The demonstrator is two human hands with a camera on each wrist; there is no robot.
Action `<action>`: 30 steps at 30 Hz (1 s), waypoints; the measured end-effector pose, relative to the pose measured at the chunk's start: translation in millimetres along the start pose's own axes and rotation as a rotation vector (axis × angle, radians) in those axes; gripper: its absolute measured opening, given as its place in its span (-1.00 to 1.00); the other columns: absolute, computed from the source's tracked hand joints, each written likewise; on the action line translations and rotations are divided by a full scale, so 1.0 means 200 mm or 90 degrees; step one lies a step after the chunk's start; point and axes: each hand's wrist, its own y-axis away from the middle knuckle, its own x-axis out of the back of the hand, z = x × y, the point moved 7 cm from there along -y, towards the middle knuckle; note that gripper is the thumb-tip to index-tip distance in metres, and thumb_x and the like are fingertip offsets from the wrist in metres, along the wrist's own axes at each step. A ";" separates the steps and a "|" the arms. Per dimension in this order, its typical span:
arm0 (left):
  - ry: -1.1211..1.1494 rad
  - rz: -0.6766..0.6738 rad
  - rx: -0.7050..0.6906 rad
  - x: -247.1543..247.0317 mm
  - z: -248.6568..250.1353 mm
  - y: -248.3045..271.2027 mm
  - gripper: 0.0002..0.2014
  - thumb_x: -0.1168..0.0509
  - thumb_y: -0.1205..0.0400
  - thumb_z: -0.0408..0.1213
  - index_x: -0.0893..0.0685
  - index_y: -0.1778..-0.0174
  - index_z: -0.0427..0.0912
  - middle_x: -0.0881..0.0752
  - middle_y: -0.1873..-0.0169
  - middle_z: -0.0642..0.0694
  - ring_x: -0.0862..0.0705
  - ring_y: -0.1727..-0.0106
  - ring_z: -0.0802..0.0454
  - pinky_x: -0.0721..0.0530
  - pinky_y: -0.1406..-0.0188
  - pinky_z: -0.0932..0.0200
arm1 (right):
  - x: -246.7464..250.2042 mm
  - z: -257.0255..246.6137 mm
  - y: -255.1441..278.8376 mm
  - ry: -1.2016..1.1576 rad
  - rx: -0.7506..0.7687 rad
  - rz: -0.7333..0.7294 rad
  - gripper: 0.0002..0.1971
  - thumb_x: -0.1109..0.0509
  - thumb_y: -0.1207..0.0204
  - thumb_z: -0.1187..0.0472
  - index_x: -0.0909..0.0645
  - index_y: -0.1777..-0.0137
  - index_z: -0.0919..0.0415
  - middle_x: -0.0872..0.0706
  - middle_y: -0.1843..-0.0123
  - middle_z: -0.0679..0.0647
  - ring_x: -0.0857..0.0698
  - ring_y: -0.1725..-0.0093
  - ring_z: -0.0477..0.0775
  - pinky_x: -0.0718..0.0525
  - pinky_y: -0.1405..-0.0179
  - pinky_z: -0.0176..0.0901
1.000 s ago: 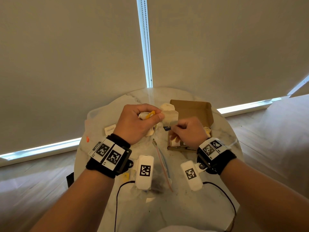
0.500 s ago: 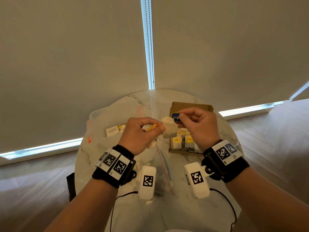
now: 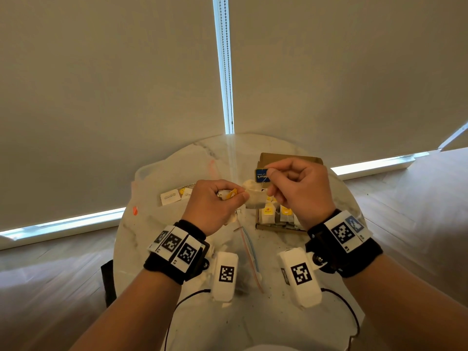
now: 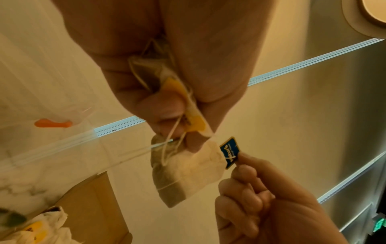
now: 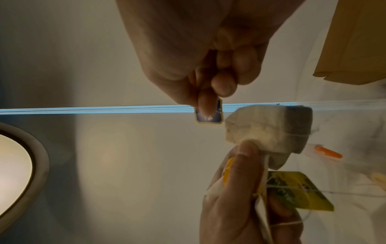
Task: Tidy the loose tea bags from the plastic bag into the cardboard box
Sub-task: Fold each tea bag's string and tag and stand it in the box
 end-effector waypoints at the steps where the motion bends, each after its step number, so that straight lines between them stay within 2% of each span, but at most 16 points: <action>1: 0.004 0.003 0.003 0.00 0.00 0.00 -0.97 -0.53 -0.55 -0.31 -0.83 0.20 -0.14 -0.67 0.59 0.21 -0.40 0.74 0.23 -0.41 0.70 0.37 | -0.01 0.00 0.00 -0.017 -0.005 -0.013 -0.91 -0.43 -0.56 0.41 -0.74 0.12 0.27 -0.75 0.46 0.20 -0.57 0.61 0.05 -0.50 0.62 -0.24; 5: 0.015 0.023 0.009 0.01 0.00 0.00 -0.93 -0.54 -0.53 -0.30 -0.81 0.25 -0.10 -0.64 0.59 0.13 -0.39 0.74 0.23 -0.40 0.71 0.35 | -0.03 -0.01 0.03 -0.090 -0.017 -0.058 -0.88 -0.39 -0.59 0.40 -0.71 0.10 0.47 -0.78 0.33 0.32 -0.67 0.49 0.20 -0.63 0.55 -0.11; 9: 0.024 0.026 0.021 0.01 0.01 0.00 -0.97 -0.52 -0.56 -0.33 -0.81 0.19 -0.18 -0.55 0.74 0.17 -0.37 0.77 0.23 -0.35 0.74 0.40 | -0.05 0.01 0.06 -0.080 -0.012 -0.096 -0.91 -0.42 -0.56 0.42 -0.72 0.09 0.48 -0.80 0.30 0.32 -0.73 0.45 0.16 -0.70 0.48 -0.13; 11: 0.029 0.024 0.023 0.01 0.01 0.00 -0.98 -0.51 -0.56 -0.33 -0.81 0.17 -0.18 -0.55 0.75 0.16 -0.37 0.78 0.23 -0.34 0.74 0.40 | -0.06 0.03 0.08 -0.078 -0.023 -0.106 -0.90 -0.42 -0.55 0.46 -0.70 -0.02 0.45 -0.80 0.31 0.31 -0.74 0.44 0.13 -0.73 0.46 -0.14; 13: 0.032 0.026 0.022 0.01 0.01 0.00 -0.98 -0.51 -0.56 -0.33 -0.82 0.18 -0.16 -0.56 0.73 0.15 -0.37 0.77 0.23 -0.35 0.74 0.38 | -0.06 0.06 0.09 -0.055 -0.035 -0.118 -0.76 -0.43 -0.55 0.45 -0.64 -0.20 0.38 -0.81 0.30 0.28 -0.75 0.43 0.12 -0.75 0.42 -0.12; 15: 0.035 0.029 0.021 0.01 0.02 0.00 -0.94 -0.52 -0.55 -0.32 -0.82 0.22 -0.08 -0.58 0.71 0.15 -0.37 0.76 0.22 -0.37 0.74 0.36 | -0.06 0.09 0.10 -0.017 -0.042 -0.123 -0.69 -0.43 -0.54 0.43 -0.60 -0.28 0.34 -0.82 0.29 0.24 -0.76 0.41 0.10 -0.76 0.39 -0.14; 18: 0.036 0.026 0.018 0.01 0.02 -0.01 -0.90 -0.53 -0.54 -0.31 -0.81 0.25 -0.03 -0.60 0.69 0.15 -0.39 0.74 0.22 -0.38 0.73 0.36 | -0.04 0.12 0.09 0.025 -0.033 -0.115 -0.79 -0.43 -0.55 0.44 -0.67 -0.18 0.37 -0.82 0.29 0.16 -0.76 0.40 0.03 -0.73 0.40 -0.23; 21: 0.041 0.026 0.014 0.01 0.02 -0.02 -0.89 -0.54 -0.54 -0.31 -0.82 0.27 -0.02 -0.65 0.64 0.13 -0.43 0.68 0.21 -0.40 0.70 0.36 | -0.04 0.12 0.09 0.054 -0.012 -0.113 -0.83 -0.43 -0.55 0.43 -0.72 -0.10 0.27 -0.82 0.29 0.08 -0.76 0.39 -0.01 -0.72 0.38 -0.26; 25: 0.073 0.029 0.040 0.00 -0.01 -0.03 -0.85 -0.55 -0.52 -0.29 -0.82 0.33 0.05 -0.65 0.62 0.02 -0.47 0.60 0.04 -0.43 0.66 0.30 | -0.04 0.10 0.10 0.055 0.034 -0.099 -0.75 -0.45 -0.54 0.43 -0.73 -0.13 0.13 -0.84 0.23 0.08 -0.79 0.32 0.07 -0.77 0.32 -0.16; 28: 0.112 0.017 0.064 -0.01 -0.03 -0.03 -0.85 -0.55 -0.52 -0.28 -0.84 0.35 0.03 -0.62 0.60 -0.07 -0.42 0.59 -0.02 -0.41 0.62 0.26 | -0.04 0.10 0.11 0.042 0.048 -0.100 -0.63 -0.44 -0.53 0.46 -0.69 -0.20 0.01 -0.84 0.21 0.09 -0.80 0.30 0.06 -0.78 0.25 -0.22; 30: 0.123 0.008 0.065 -0.01 -0.03 -0.03 -0.82 -0.55 -0.52 -0.30 -0.85 0.37 0.04 -0.61 0.59 -0.09 -0.40 0.59 -0.02 -0.40 0.62 0.26 | -0.05 0.11 0.11 0.043 0.045 -0.110 -0.58 -0.43 -0.53 0.47 -0.64 -0.29 0.04 -0.84 0.24 0.09 -0.81 0.29 0.05 -0.77 0.21 -0.27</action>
